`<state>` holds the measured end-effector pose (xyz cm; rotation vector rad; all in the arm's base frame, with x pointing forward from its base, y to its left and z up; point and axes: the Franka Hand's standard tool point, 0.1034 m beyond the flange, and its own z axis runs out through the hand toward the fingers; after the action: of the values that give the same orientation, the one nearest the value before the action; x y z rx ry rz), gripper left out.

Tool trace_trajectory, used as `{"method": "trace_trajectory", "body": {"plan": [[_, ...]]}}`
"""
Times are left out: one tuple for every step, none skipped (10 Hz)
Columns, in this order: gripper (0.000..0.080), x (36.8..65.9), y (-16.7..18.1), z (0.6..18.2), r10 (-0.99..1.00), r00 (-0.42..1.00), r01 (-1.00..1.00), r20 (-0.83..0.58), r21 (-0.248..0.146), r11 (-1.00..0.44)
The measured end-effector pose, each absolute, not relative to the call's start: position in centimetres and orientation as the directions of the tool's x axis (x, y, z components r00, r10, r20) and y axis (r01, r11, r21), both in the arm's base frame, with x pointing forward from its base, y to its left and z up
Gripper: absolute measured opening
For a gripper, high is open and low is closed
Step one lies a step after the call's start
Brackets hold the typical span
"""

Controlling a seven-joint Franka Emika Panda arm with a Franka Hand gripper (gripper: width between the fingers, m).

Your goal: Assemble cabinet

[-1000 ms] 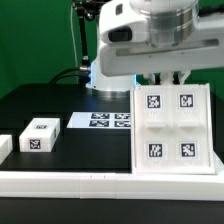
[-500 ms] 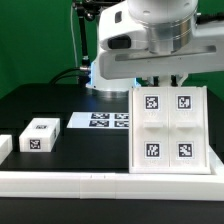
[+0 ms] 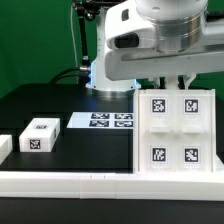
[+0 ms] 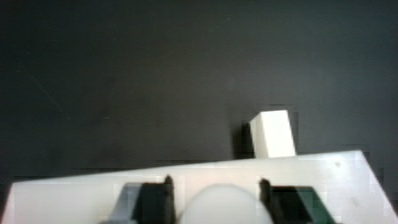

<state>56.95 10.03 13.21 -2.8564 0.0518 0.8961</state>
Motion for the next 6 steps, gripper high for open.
{"method": "trace_trajectory", "body": {"plan": [[0.0222, 57.23, 10.12, 13.32, 0.007, 0.818, -0.078, -0.575, -0.124, -0.989], [0.0222, 57.41, 10.29, 13.45, -0.002, 0.82, -0.079, -0.572, -0.11, -0.991], [0.0222, 57.52, 10.37, 13.52, -0.011, 0.822, -0.082, -0.569, -0.099, -0.992], [0.0222, 57.64, 10.44, 13.61, -0.017, 0.822, -0.085, -0.569, -0.093, -0.992], [0.0222, 57.83, 10.46, 13.62, -0.011, 0.811, -0.082, -0.585, -0.095, -0.992], [0.0222, 58.14, 10.29, 13.58, -0.009, 0.803, -0.081, -0.596, -0.094, -0.992]]}}
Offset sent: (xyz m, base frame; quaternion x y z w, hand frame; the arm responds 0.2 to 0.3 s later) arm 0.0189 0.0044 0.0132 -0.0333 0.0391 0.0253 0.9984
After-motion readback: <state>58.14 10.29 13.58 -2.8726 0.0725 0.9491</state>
